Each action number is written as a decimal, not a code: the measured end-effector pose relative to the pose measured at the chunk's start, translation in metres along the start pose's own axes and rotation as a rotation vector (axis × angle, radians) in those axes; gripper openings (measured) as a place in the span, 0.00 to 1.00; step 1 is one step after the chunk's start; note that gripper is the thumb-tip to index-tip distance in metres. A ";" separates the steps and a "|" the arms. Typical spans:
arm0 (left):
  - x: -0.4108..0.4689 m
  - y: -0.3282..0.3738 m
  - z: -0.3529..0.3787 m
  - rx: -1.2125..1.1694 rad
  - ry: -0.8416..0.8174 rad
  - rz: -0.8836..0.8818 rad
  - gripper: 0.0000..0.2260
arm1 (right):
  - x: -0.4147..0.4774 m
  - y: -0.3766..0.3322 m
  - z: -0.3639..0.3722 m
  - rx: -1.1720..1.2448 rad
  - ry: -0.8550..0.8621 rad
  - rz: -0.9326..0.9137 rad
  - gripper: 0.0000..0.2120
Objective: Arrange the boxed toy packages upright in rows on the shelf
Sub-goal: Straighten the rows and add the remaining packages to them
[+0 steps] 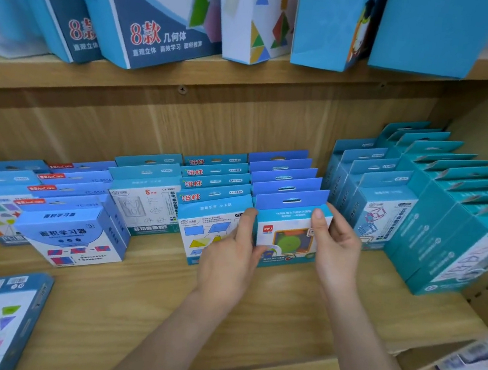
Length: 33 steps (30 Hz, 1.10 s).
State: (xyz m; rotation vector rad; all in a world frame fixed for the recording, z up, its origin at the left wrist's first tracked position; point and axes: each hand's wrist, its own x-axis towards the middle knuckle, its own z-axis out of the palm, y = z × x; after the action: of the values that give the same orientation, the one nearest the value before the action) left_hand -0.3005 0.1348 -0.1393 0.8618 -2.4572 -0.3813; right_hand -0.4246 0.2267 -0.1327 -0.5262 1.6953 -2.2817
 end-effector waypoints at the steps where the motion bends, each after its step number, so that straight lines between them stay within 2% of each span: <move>1: 0.000 -0.001 -0.001 -0.003 -0.003 0.002 0.27 | 0.000 -0.001 0.000 -0.005 0.008 -0.005 0.11; 2: -0.001 -0.003 -0.002 -0.009 -0.006 0.003 0.27 | 0.000 -0.001 -0.001 -0.026 0.018 -0.008 0.11; 7: -0.006 -0.007 -0.014 -0.059 0.013 0.003 0.26 | -0.007 -0.008 -0.009 -0.298 0.060 -0.044 0.24; 10: -0.011 -0.014 -0.028 0.031 0.115 0.078 0.25 | -0.014 -0.015 -0.013 -0.555 0.042 -0.232 0.24; 13: -0.010 -0.032 -0.039 0.246 0.286 0.123 0.30 | -0.022 -0.022 -0.007 -0.729 -0.025 -0.472 0.19; 17: -0.001 -0.057 -0.045 0.419 0.255 0.087 0.35 | -0.036 -0.015 0.014 -0.978 -0.229 -0.667 0.18; 20: -0.001 -0.063 -0.046 0.386 0.222 0.131 0.35 | -0.044 -0.006 0.021 -1.169 -0.326 -0.652 0.20; 23: 0.000 -0.062 -0.047 0.348 0.205 0.125 0.34 | -0.044 -0.001 0.018 -1.260 -0.357 -0.624 0.21; 33: -0.009 -0.066 -0.056 0.313 0.132 0.198 0.32 | -0.054 -0.010 0.023 -1.198 -0.383 -0.599 0.25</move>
State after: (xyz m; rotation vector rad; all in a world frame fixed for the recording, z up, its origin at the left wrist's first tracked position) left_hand -0.2309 0.0853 -0.1235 0.7280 -2.4845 0.1309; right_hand -0.3660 0.2317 -0.1249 -1.7211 2.7418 -0.9600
